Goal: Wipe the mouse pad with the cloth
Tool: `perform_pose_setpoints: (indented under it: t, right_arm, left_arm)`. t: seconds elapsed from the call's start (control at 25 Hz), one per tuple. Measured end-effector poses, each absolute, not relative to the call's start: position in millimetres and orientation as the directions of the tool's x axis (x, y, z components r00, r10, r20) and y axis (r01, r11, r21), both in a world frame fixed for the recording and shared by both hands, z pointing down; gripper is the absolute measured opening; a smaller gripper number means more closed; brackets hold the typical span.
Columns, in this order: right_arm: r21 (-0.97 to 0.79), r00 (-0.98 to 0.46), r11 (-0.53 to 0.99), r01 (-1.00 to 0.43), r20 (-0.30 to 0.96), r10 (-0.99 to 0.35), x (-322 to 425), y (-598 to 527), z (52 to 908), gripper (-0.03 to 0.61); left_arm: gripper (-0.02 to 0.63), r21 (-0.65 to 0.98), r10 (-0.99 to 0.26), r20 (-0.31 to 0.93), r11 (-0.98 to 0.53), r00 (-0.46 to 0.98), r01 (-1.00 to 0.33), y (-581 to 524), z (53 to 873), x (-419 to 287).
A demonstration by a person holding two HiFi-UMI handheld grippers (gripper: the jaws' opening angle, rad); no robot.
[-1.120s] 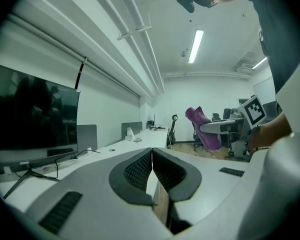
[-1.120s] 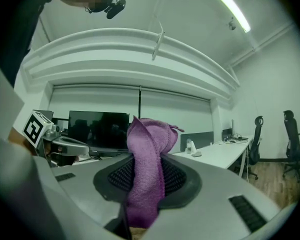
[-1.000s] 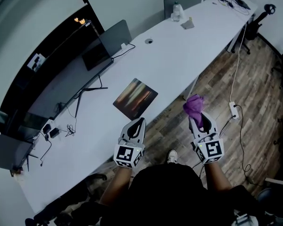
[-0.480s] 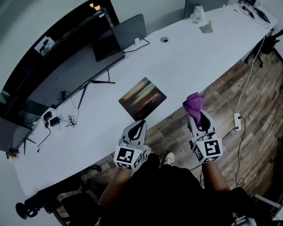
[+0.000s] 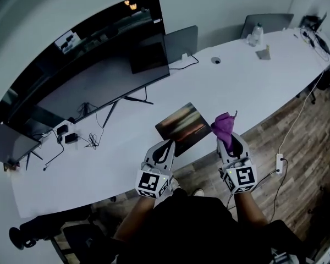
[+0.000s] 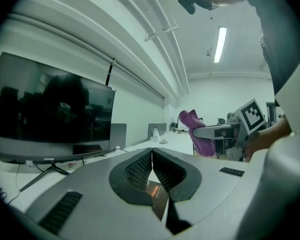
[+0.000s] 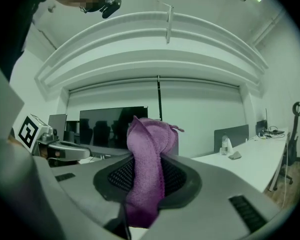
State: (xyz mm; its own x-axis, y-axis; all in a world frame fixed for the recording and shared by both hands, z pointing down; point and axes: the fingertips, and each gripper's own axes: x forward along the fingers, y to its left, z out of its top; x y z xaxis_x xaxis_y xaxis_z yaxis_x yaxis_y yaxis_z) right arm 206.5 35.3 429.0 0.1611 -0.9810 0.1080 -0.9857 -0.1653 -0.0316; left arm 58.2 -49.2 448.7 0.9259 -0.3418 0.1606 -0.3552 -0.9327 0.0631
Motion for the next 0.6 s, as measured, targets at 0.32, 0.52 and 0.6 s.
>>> perform_pose_setpoints:
  t: [0.32,0.52,0.6]
  right_arm:
    - [-0.044,0.096,-0.104,-0.994,0.156,-0.983,180.3,-21.5,431.0,0.123]
    - [-0.04,0.04,-0.048,-0.998,0.181,-0.983,156.9,-49.2,436.4,0.126]
    - [-0.032,0.016,-0.022,-0.999,0.181,-0.983,152.0,-60.2,437.6,0.126]
  left_arm:
    - [0.021,0.055,-0.376,0.164,-0.92,0.912,-0.389,-87.8,456.7,31.2]
    - [0.021,0.016,-0.431,0.155,-0.899,0.889,-0.438,-114.3,450.8,4.2]
    - [0.021,0.042,-0.45,0.142,-0.887,0.882,-0.459,-122.1,447.9,-1.1]
